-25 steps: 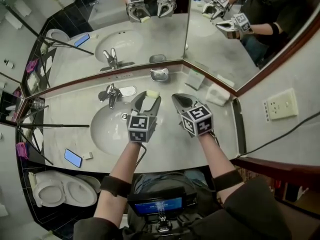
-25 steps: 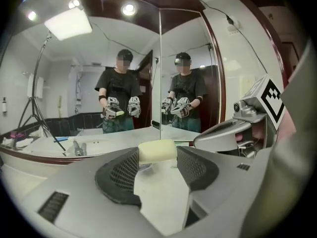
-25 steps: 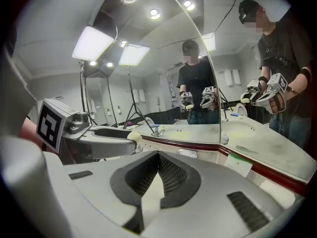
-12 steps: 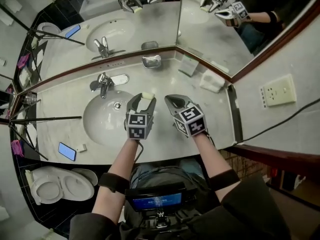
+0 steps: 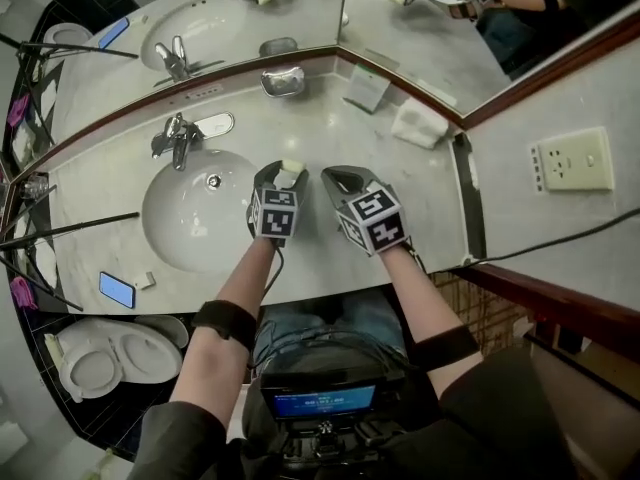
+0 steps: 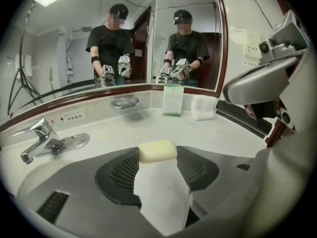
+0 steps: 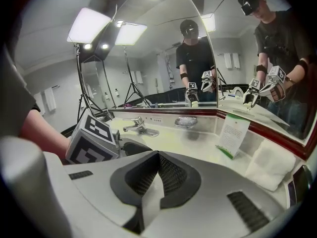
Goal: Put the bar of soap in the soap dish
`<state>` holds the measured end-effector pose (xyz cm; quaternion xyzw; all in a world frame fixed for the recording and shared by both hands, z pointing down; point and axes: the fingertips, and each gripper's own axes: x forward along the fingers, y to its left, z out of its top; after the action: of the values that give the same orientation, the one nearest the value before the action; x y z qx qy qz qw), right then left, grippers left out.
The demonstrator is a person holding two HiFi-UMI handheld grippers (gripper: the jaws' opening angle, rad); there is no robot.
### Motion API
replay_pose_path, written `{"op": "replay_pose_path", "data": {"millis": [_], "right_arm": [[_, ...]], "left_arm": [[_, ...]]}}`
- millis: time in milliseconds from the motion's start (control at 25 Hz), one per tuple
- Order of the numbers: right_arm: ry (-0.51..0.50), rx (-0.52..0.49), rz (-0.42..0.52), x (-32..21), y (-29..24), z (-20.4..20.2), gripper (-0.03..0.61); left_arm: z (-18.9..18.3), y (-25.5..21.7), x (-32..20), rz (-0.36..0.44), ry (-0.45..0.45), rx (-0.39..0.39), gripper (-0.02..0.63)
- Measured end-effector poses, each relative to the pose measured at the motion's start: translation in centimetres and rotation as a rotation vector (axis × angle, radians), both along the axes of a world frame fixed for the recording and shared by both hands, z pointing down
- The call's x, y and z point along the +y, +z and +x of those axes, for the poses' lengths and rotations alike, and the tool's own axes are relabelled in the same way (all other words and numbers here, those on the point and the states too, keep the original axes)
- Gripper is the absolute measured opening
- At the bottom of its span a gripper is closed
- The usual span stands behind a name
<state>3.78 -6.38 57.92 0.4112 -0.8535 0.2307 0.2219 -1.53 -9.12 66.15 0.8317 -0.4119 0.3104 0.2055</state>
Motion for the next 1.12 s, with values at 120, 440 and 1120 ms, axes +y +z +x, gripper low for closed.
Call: {"op": "replay_pose_path", "data": {"millis": [120,440,1120], "right_arm": [[0.01,0.004,-0.016,-0.1,1.0,0.6,0.02],[0.033,0.018,-0.049,0.2,2.4,3.0,0.02],[0.015,0.005,-0.055,0.0,2.1,2.8,0.02]], "left_arm": [[0.1,2.9,-0.6,-0.047,-0.009,-0.026,0.244],[1.0,6.4,-1.1,-0.096,-0.018,-0.051,0.245],[0.7,5.6,-0.8,-0.096,-0.026,-0.074,0.27]]}}
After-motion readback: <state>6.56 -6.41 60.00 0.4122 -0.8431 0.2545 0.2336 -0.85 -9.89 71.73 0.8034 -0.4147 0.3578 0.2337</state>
